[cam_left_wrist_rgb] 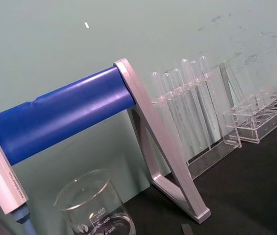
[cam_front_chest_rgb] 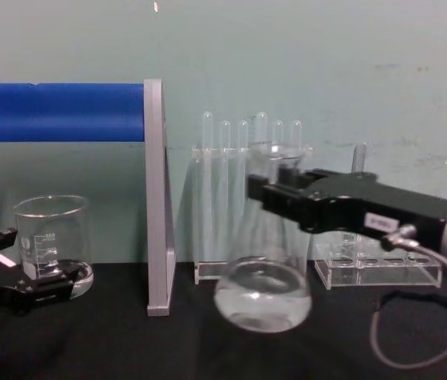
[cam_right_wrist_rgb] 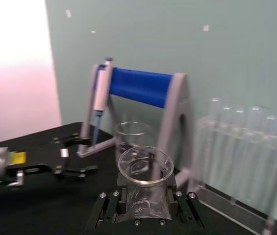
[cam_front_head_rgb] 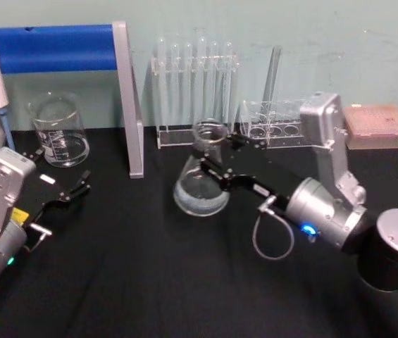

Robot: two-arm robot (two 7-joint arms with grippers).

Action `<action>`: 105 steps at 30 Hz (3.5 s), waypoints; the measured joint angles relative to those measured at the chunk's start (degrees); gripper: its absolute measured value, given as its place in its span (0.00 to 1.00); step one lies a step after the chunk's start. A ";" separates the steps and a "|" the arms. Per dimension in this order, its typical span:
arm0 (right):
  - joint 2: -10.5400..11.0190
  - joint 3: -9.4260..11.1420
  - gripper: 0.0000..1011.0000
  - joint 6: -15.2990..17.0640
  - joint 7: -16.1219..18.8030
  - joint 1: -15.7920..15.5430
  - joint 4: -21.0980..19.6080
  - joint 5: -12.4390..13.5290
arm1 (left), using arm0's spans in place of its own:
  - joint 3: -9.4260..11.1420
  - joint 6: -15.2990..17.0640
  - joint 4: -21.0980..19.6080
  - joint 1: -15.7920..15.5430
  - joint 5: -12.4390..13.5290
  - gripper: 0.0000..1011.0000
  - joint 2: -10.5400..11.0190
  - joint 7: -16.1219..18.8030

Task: Grasp the erlenmeyer flask with one hand, shake it three times, then place it back.

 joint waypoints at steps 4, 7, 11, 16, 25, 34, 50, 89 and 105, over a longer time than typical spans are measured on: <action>0.97 2.07 0.44 -0.11 -2.80 -1.25 -0.96 0.08 | 0.00 0.00 0.00 0.00 0.00 0.99 0.00 0.00; 1.68 4.24 0.44 -0.11 -5.34 -2.64 -1.89 0.03 | 0.00 0.00 0.00 0.00 0.00 0.99 0.00 0.00; 2.46 7.66 0.44 0.07 -8.69 -4.97 -3.46 -0.18 | 0.00 0.00 0.00 0.00 0.00 0.99 0.00 0.00; 3.22 12.36 0.44 0.60 -12.58 -8.59 -5.83 -0.85 | 0.00 0.00 0.00 0.00 0.00 0.99 0.00 0.00; 3.37 17.66 0.44 1.32 -15.63 -12.95 -8.73 -1.73 | 0.00 0.00 0.00 0.00 0.00 0.99 0.00 0.00; 2.44 16.73 0.44 1.74 -12.87 -11.97 -8.34 -2.37 | 0.00 0.00 0.00 0.00 0.00 0.99 0.00 0.00; 0.93 5.46 0.44 1.52 -1.45 -4.13 -3.33 -1.45 | 0.00 0.00 0.00 0.00 0.00 0.99 0.00 0.00; 5.18 -0.89 0.44 0.17 4.60 1.45 2.73 3.73 | 0.00 0.00 0.00 0.00 0.00 0.99 0.00 0.00; 7.52 -2.91 0.44 -0.27 7.74 1.56 3.95 6.29 | 0.00 0.00 0.00 0.00 0.00 0.99 0.00 0.00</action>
